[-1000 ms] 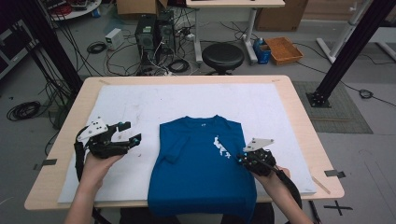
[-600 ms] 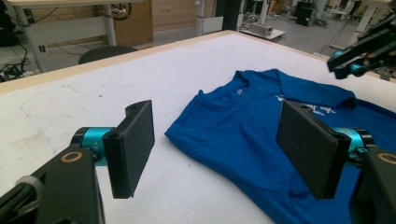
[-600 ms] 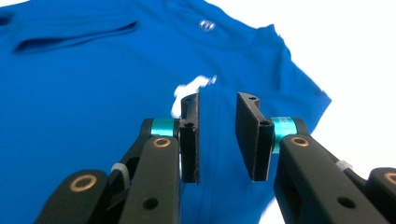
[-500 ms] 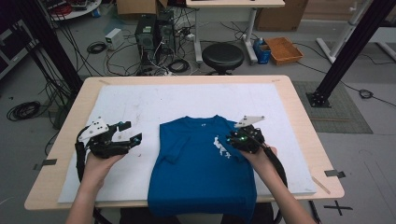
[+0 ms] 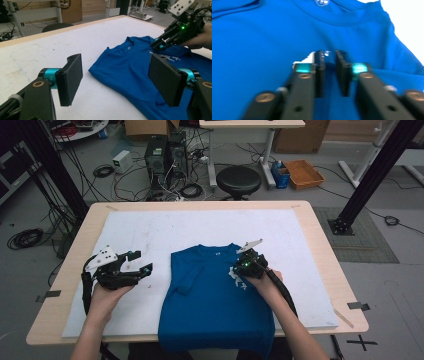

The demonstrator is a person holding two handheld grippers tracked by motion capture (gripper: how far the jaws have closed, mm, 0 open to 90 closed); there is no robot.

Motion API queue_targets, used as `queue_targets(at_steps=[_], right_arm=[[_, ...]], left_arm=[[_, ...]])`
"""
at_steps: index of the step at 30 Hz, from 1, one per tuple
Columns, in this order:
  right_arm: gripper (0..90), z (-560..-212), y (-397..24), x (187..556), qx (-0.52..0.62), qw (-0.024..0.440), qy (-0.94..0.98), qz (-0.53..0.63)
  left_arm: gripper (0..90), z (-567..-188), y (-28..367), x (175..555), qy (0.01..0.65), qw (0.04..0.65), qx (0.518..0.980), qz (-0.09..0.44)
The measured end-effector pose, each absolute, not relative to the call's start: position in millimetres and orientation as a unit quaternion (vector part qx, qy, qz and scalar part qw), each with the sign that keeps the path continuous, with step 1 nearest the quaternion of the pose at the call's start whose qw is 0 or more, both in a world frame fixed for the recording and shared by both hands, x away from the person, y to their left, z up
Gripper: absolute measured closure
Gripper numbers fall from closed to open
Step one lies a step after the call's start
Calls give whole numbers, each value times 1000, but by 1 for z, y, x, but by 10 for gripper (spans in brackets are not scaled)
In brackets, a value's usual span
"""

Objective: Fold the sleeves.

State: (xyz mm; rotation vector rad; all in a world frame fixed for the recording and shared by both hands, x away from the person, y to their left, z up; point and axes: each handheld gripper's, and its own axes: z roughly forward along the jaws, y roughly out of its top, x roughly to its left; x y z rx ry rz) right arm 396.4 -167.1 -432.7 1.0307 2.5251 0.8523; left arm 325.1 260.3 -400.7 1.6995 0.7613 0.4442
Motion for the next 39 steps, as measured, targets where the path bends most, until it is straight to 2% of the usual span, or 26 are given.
queue_targets(at_steps=[4, 13, 14, 18, 22, 24, 26, 30, 33, 39], right_arm=[[889, -432, -162, 395, 352, 146, 876, 294], [878, -425, -158, 402, 357, 171, 860, 322], [854, -425, -158, 402, 357, 165, 861, 322], [647, -418, -169, 400, 369, 165, 848, 342], [510, -399, -195, 386, 379, 169, 823, 387], [491, -390, -211, 378, 380, 169, 811, 412], [404, -383, -225, 369, 384, 177, 798, 429], [368, -376, -251, 356, 379, 194, 783, 453], [307, -374, -267, 354, 389, 193, 770, 468], [299, -379, -287, 351, 395, 191, 753, 491]], left_arm=[[279, -401, 259, 325, 324, 574, 728, 189], [267, -402, 258, 326, 325, 572, 729, 187], [267, -402, 258, 326, 326, 571, 730, 189], [231, -401, 258, 325, 332, 563, 731, 195], [231, -400, 258, 327, 343, 556, 731, 201], [231, -399, 258, 328, 347, 557, 728, 198], [233, -398, 256, 327, 343, 556, 730, 204], [232, -394, 252, 326, 344, 557, 723, 219], [232, -394, 250, 329, 345, 563, 720, 213], [231, -395, 247, 332, 349, 569, 717, 199]])
